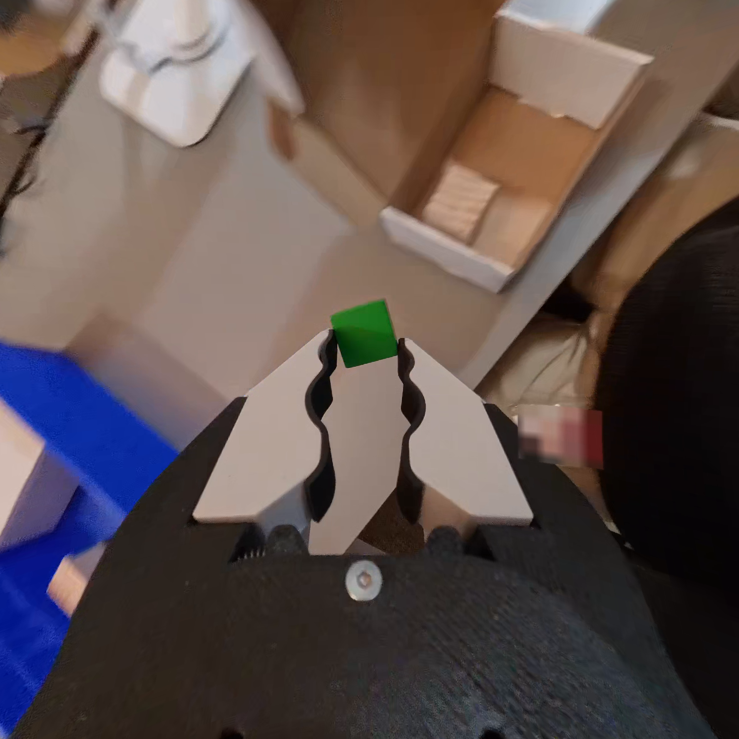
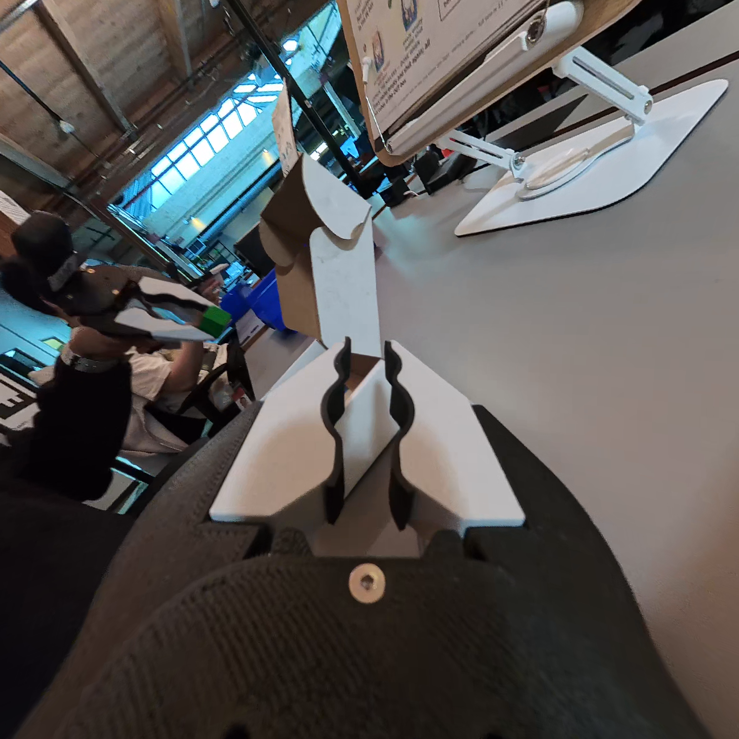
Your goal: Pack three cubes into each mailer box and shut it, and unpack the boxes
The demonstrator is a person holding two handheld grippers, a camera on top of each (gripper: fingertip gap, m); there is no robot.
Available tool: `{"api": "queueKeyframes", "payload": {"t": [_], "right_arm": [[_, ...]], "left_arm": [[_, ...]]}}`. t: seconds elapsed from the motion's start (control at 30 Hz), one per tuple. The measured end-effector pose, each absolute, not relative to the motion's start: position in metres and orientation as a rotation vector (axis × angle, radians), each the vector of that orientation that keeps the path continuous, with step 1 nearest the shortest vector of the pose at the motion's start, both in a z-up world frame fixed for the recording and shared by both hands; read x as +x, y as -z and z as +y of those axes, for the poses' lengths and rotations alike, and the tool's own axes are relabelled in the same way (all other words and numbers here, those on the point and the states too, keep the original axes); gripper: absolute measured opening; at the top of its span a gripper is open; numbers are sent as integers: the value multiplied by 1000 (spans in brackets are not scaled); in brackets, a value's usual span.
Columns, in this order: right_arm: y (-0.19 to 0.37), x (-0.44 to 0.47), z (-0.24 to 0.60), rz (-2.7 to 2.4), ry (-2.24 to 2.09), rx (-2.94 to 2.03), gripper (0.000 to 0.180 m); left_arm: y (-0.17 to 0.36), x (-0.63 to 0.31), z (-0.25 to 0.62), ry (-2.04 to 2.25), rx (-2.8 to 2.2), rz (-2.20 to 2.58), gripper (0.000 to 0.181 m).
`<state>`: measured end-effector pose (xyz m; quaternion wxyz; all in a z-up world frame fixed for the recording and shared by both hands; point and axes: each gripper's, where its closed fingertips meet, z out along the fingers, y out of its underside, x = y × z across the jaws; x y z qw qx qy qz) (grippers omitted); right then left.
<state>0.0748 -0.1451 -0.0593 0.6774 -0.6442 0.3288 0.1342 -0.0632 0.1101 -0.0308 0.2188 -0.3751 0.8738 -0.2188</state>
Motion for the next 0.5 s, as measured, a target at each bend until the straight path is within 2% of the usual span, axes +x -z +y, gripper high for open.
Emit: {"api": "queueKeyframes", "payload": {"t": [0.23,0.5], "right_arm": [[45,57,-145,669,-337,-1415,15],[40,42,-153,604,-237,-1484,14]], "left_arm": [[67,-24,-14,754,-879,2573,29],[114,7,-42,576,-979,2617,30]]}}
